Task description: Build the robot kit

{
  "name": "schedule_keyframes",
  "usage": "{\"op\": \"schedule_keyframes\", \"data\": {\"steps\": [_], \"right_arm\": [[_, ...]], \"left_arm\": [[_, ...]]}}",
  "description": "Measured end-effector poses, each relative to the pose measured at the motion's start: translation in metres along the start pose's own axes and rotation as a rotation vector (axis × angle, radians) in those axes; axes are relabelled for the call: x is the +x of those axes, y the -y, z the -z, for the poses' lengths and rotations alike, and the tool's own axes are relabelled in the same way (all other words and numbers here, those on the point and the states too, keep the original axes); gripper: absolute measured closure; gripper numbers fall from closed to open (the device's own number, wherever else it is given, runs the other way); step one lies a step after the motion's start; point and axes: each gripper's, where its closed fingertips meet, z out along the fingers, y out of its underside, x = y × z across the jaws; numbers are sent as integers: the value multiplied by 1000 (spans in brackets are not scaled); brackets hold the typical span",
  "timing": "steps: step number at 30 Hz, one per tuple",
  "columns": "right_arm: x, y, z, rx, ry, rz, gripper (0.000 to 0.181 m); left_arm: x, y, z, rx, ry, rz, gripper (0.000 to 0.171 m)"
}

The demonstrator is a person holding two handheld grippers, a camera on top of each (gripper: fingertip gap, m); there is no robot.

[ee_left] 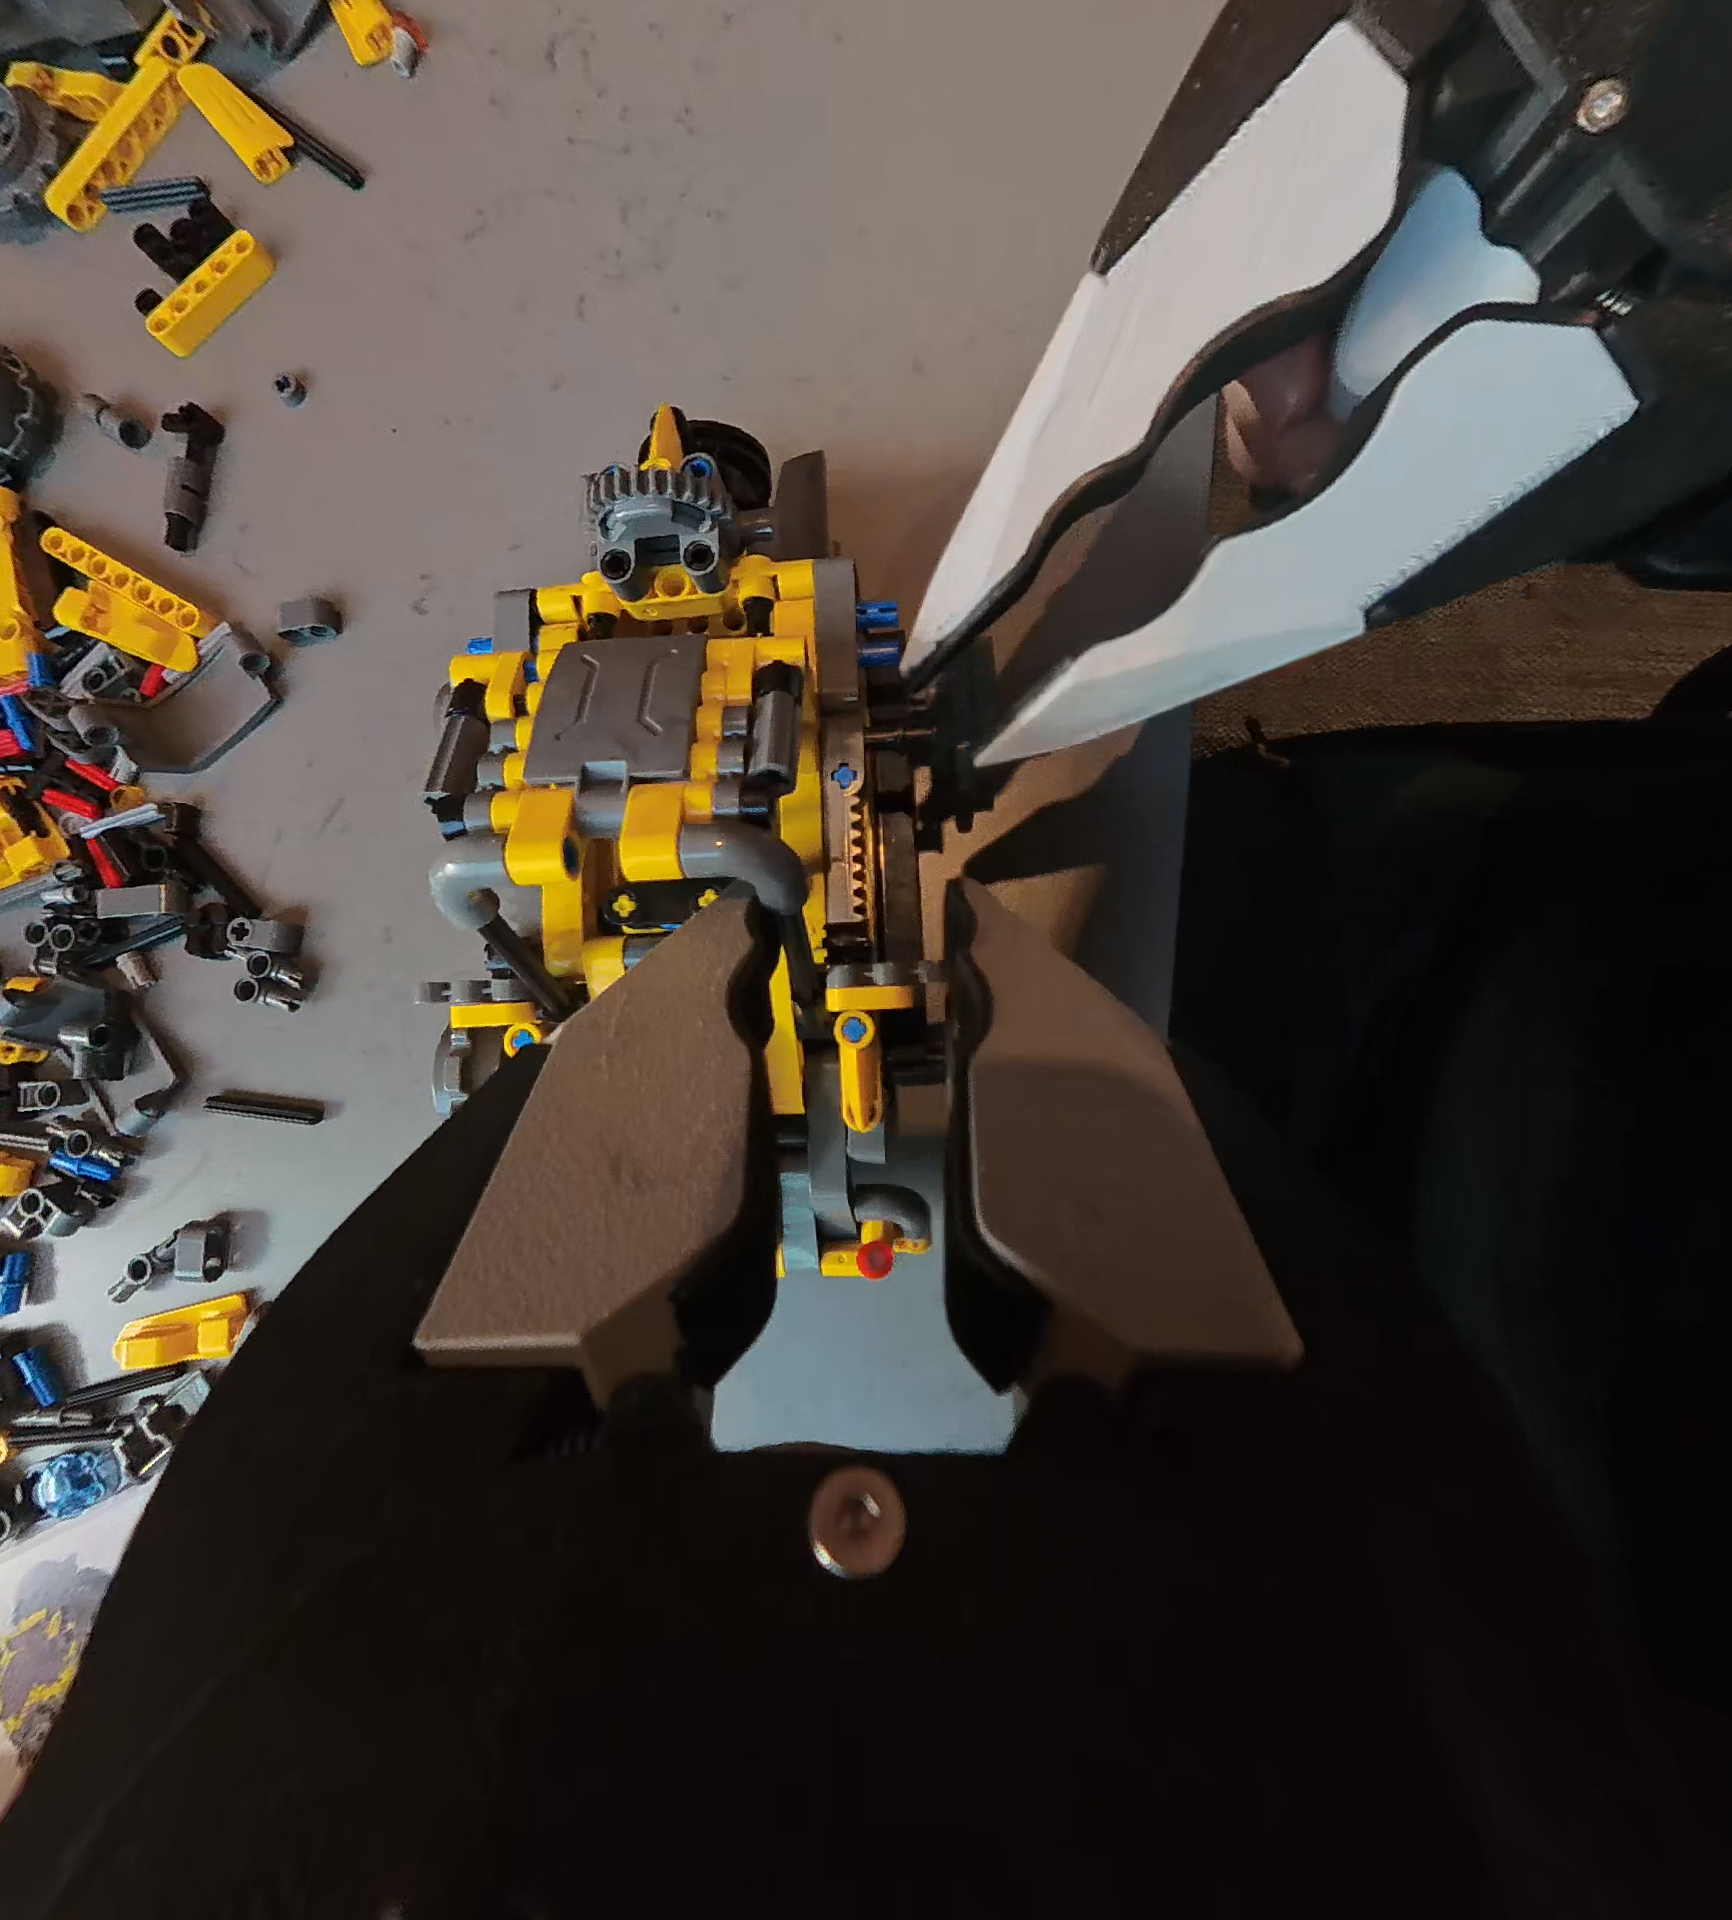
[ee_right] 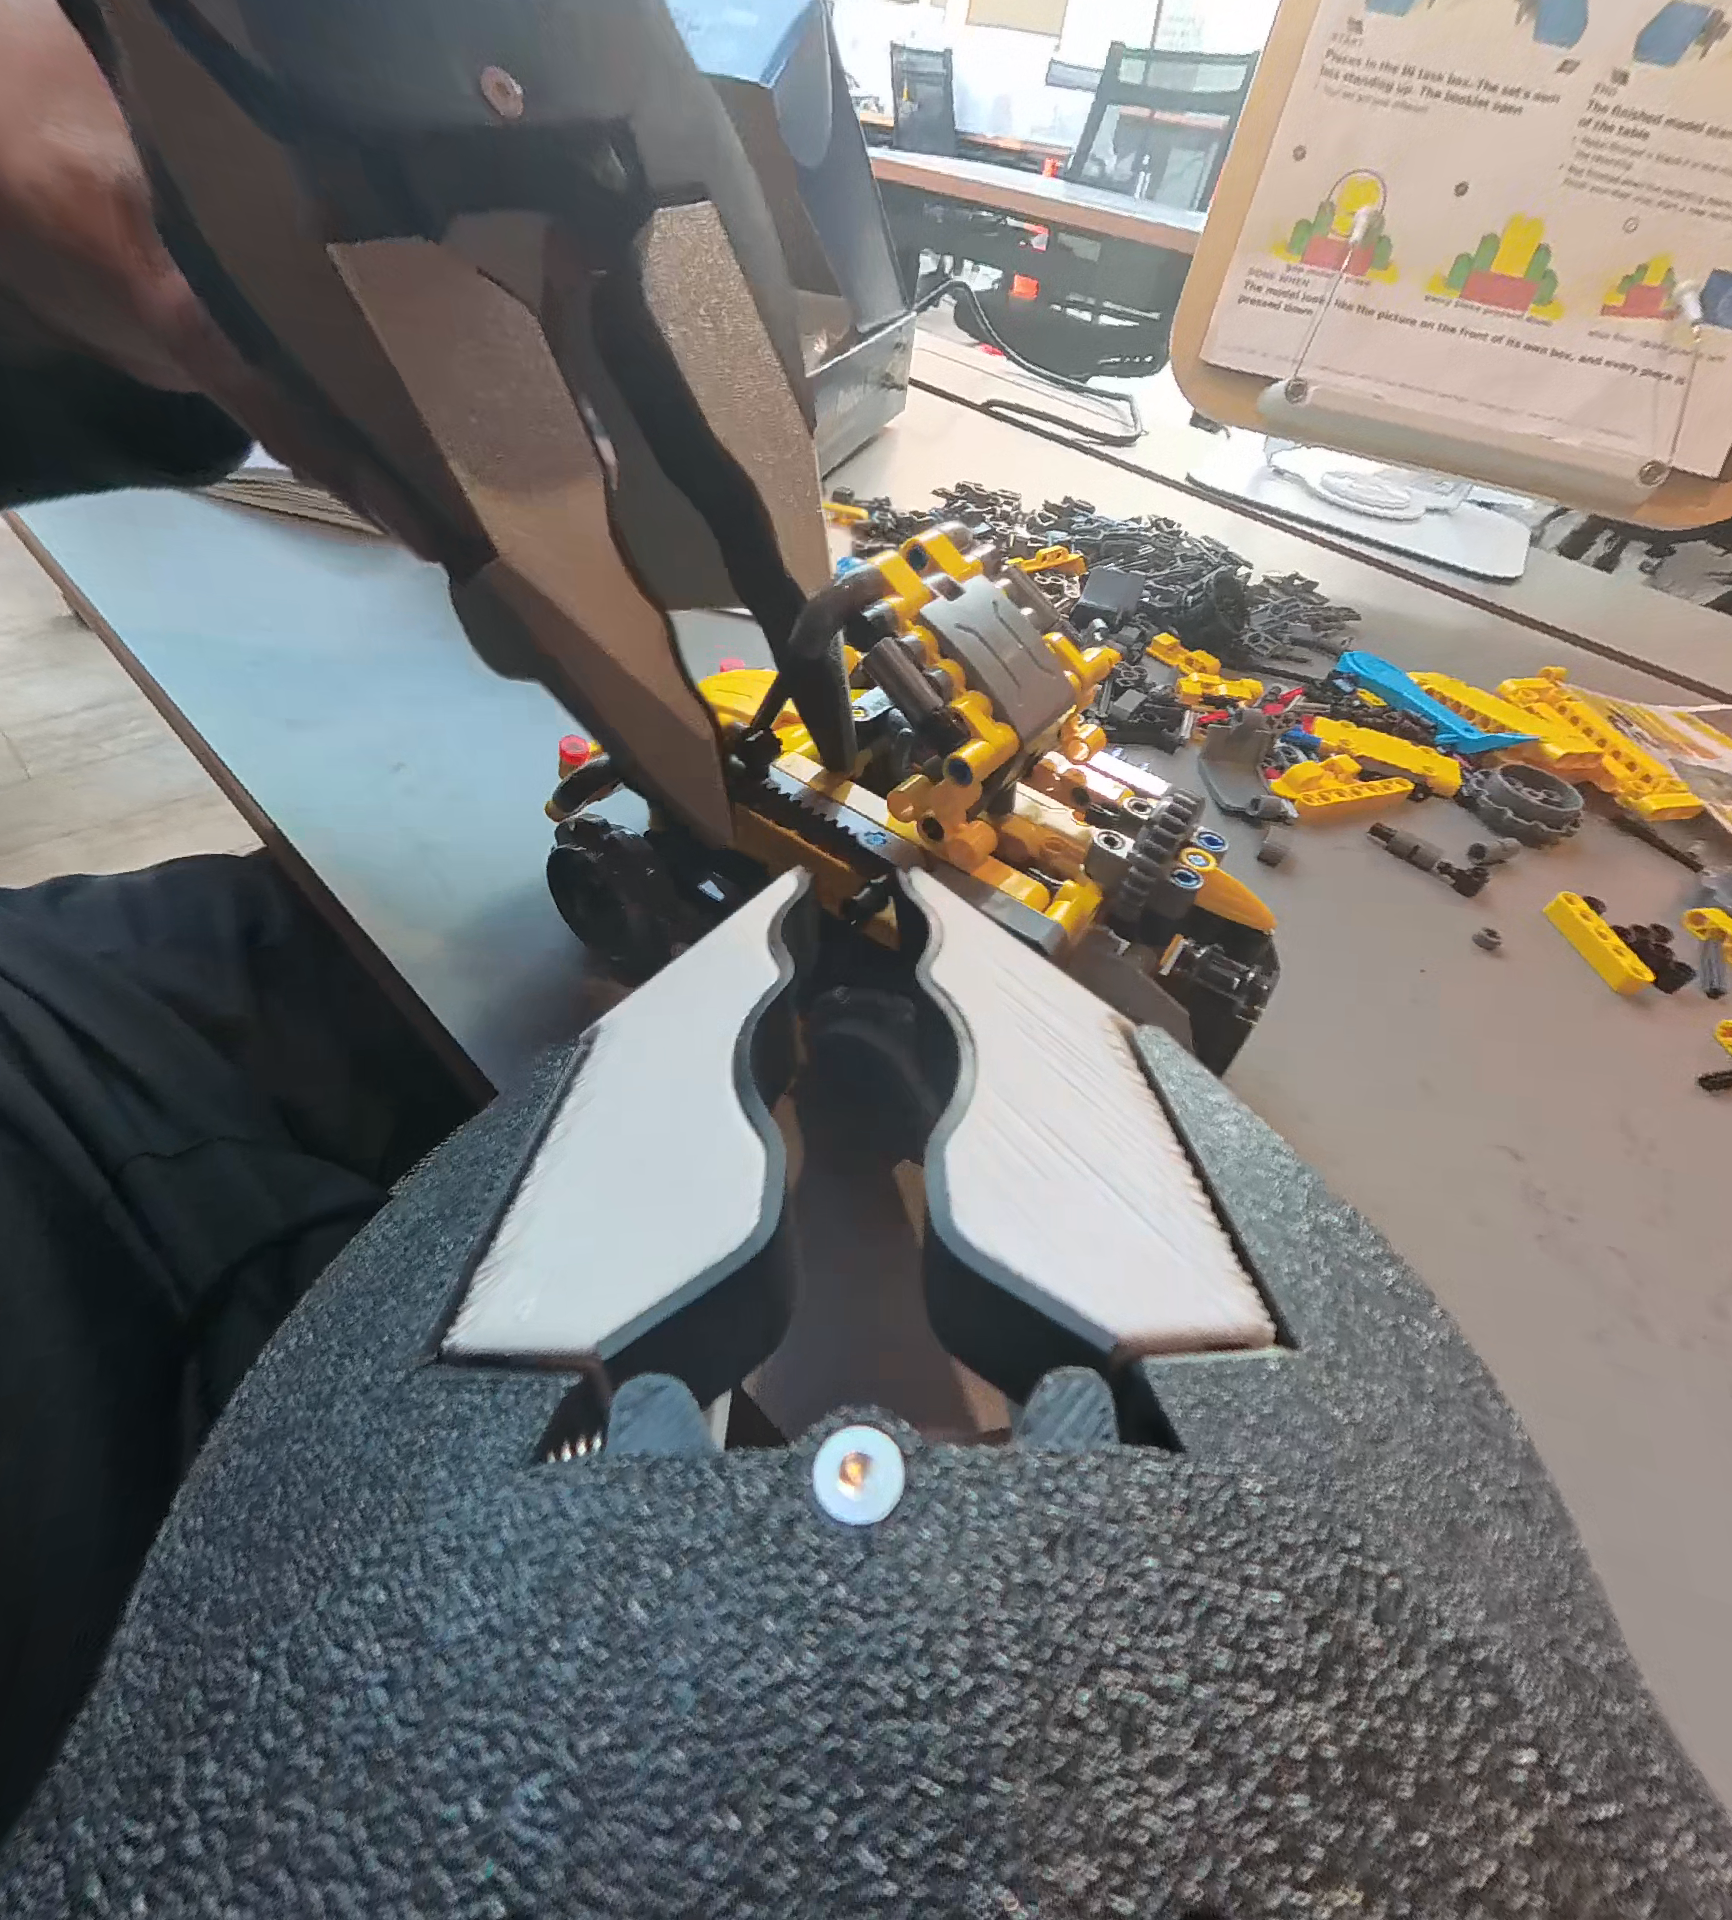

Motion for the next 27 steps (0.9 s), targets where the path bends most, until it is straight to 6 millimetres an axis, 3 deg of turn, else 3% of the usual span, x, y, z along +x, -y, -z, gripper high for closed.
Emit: {"op": "schedule_keyframes", "data": {"steps": [7, 19, 23, 27], "right_arm": [[-1, -21, -7, -101, 62, -60, 169], [-2, -16, -9, -88, 93, -90, 169], [-1, -16, -9, -90, 98, -103, 169], [-2, -16, -9, -91, 106, -104, 168]], "left_arm": [[0, 6, -1, 92, -6, 107, 142], [3, 6, -3, 47, 31, 128, 134], [11, 8, -4, 50, -4, 147, 117], [12, 8, -4, 37, -5, 117, 115]]}}
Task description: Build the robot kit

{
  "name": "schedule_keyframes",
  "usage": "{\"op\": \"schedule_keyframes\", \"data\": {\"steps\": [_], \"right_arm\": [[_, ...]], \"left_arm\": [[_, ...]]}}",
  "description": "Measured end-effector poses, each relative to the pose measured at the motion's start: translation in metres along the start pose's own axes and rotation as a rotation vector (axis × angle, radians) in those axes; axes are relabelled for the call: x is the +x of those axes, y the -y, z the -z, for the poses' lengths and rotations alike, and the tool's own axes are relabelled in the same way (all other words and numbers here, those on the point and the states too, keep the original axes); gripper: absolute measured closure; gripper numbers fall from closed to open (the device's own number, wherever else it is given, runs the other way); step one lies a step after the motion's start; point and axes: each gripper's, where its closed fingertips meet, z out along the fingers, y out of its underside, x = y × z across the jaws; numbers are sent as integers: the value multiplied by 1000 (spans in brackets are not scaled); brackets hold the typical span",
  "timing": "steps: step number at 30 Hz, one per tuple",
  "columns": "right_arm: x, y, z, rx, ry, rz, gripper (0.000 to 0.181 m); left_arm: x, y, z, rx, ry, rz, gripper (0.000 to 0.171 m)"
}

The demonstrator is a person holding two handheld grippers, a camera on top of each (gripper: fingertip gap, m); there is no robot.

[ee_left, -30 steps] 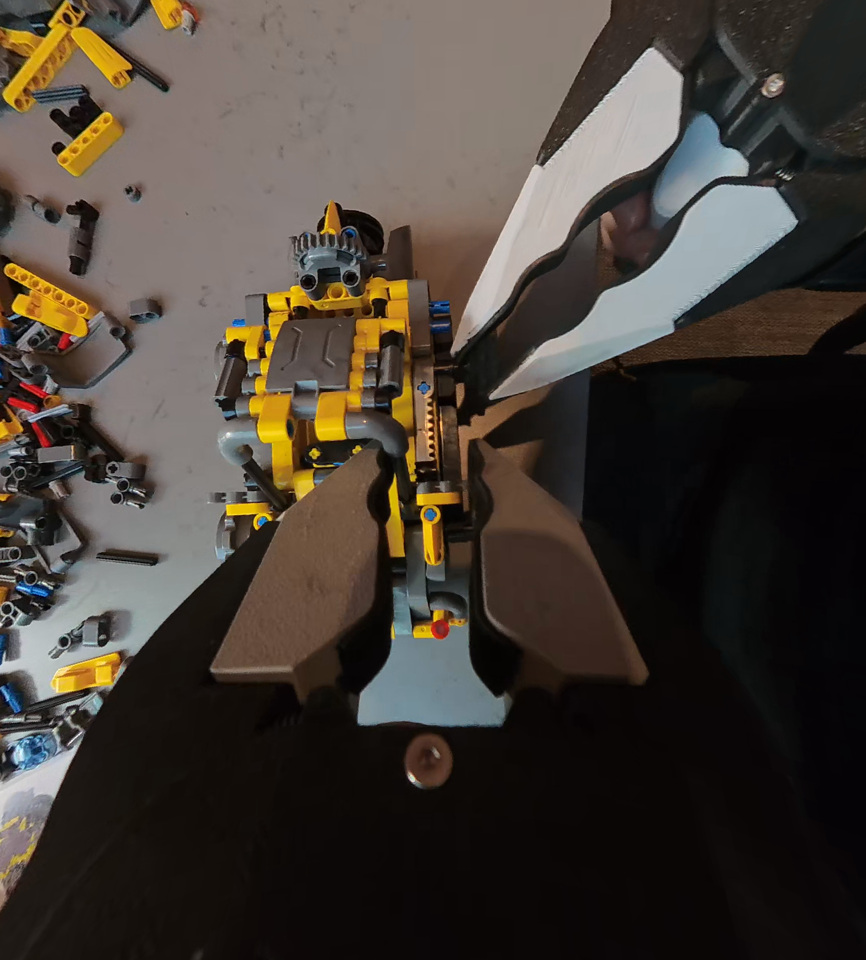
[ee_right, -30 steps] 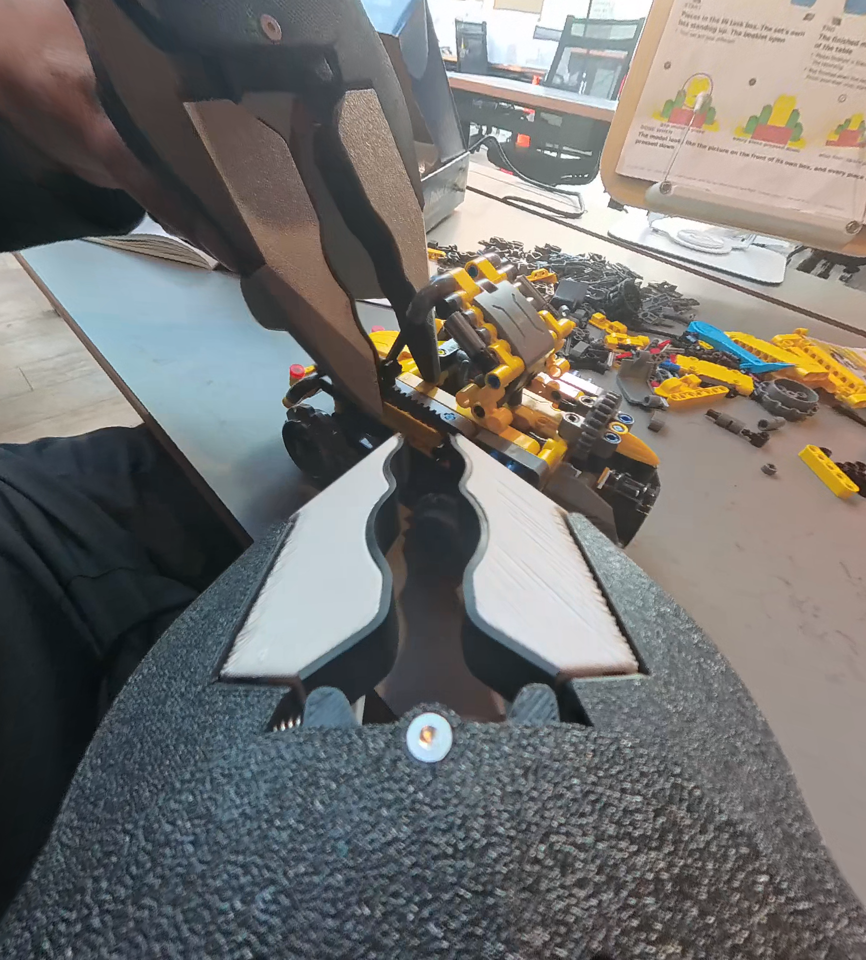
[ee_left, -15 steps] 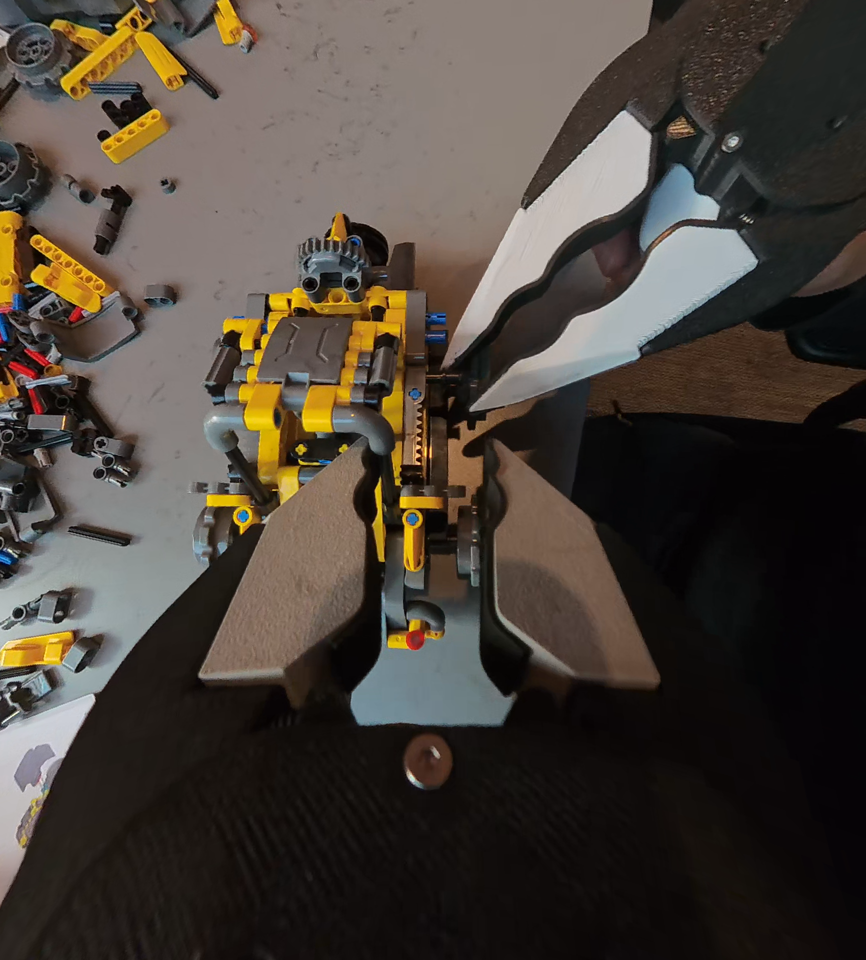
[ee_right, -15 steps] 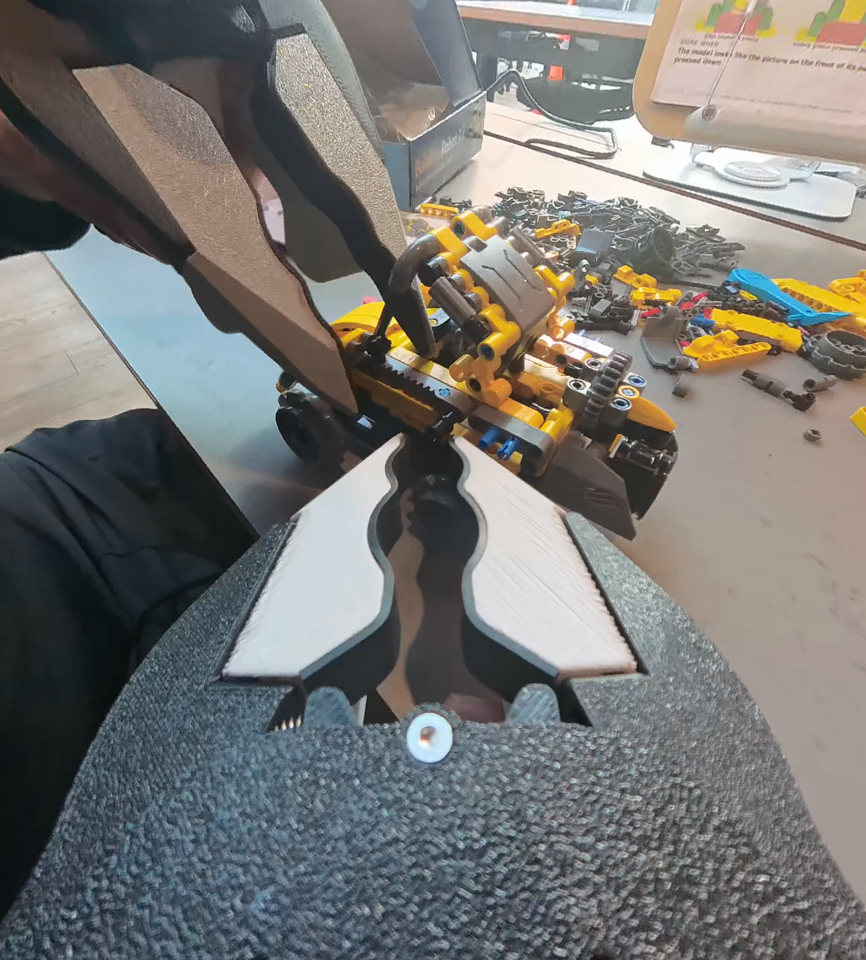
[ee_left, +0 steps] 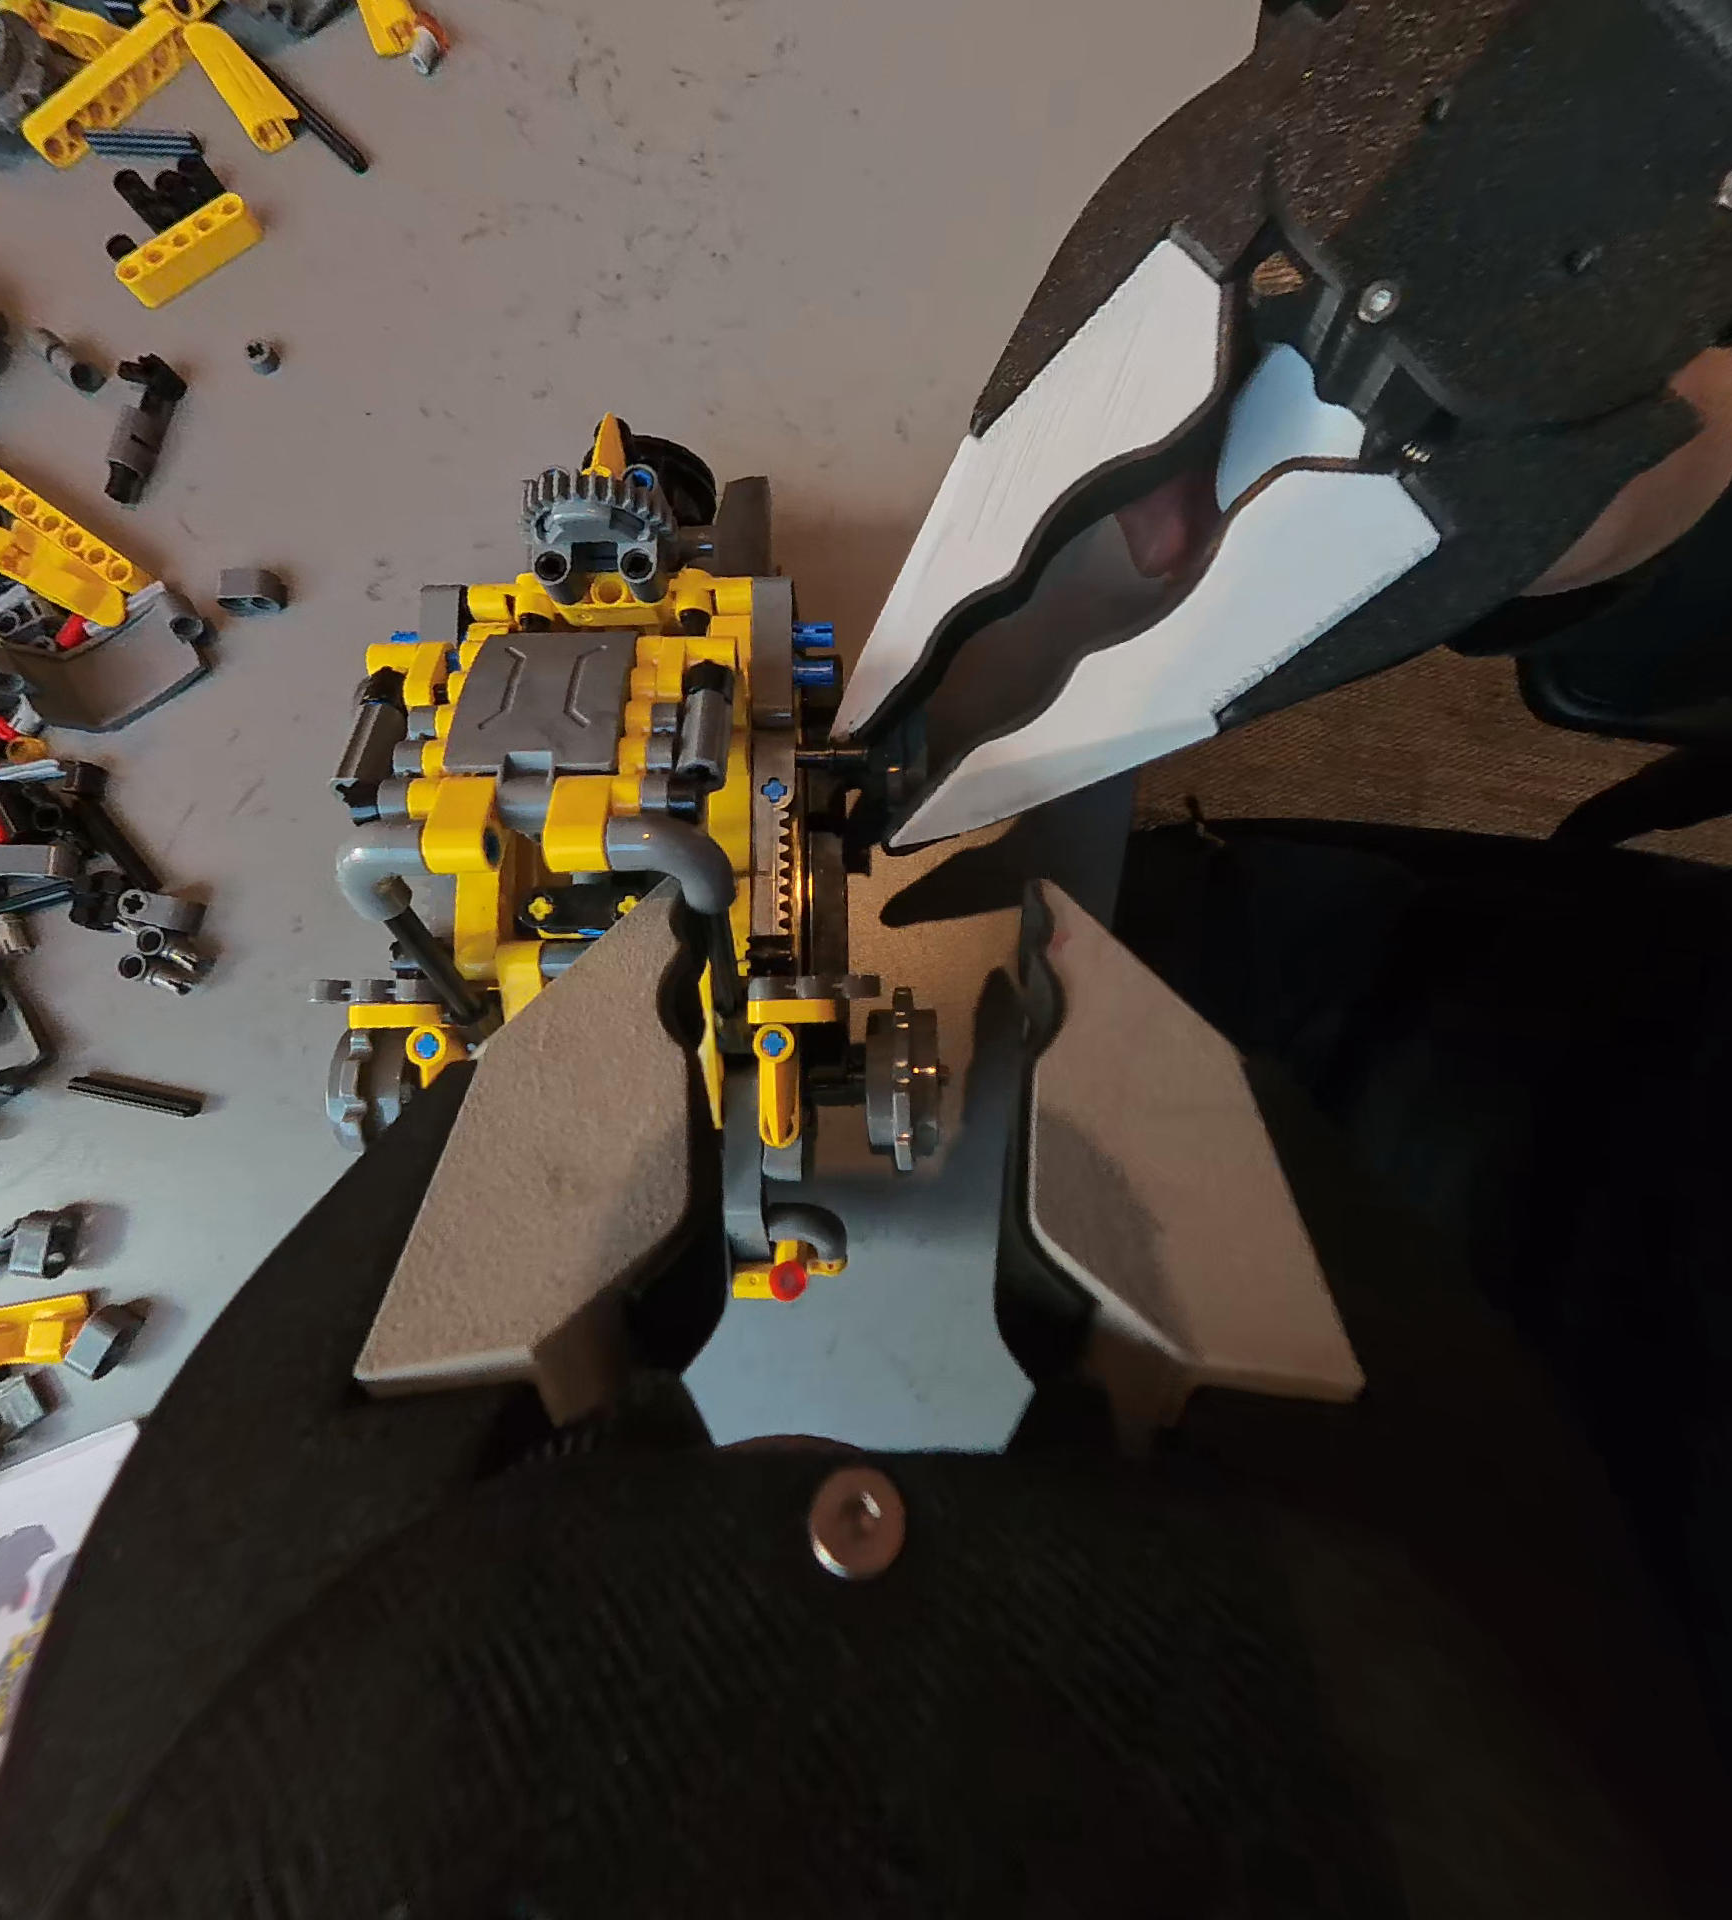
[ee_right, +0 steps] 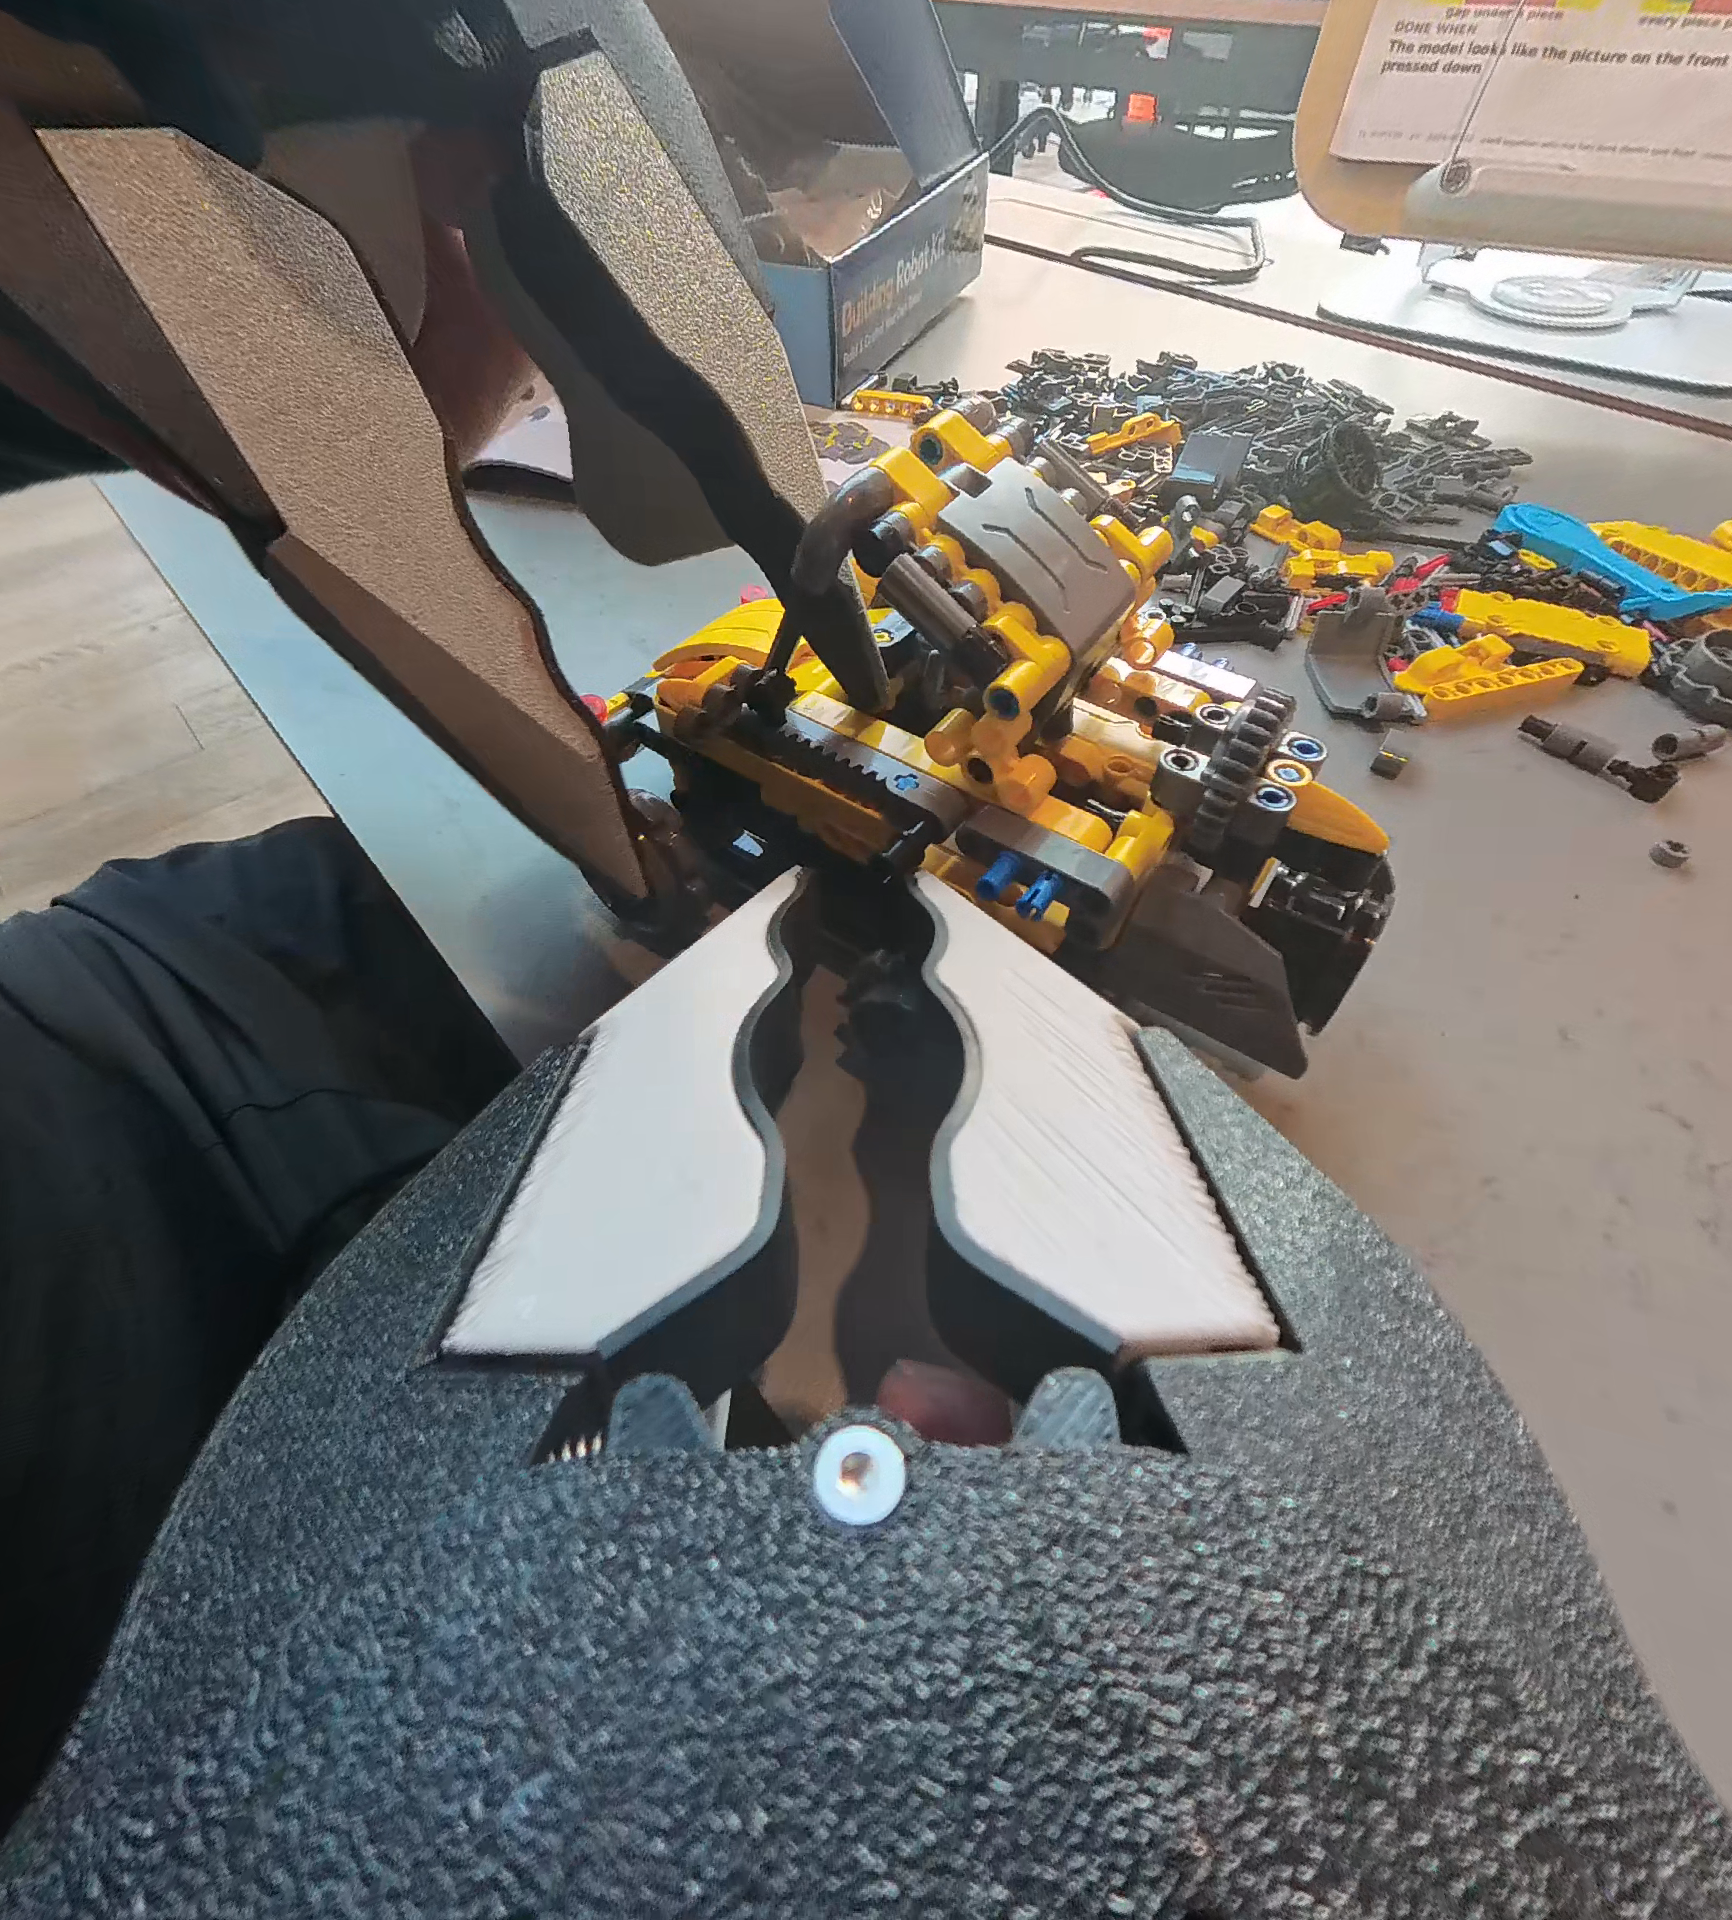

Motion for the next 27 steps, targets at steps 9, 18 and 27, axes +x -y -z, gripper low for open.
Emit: {"op": "schedule_keyframes", "data": {"steps": [9, 18, 27], "right_arm": [[-2, -1, 0, -2, 18, 2, 173], [-4, -2, -1, -10, 24, 11, 172], [-6, -3, -2, -13, 28, 21, 174]], "left_arm": [[0, -10, 8, 3, 42, -50, 125], [-5, -5, 4, 33, 73, -36, 135], [-7, -7, 40, 196, 187, 53, 122]]}}
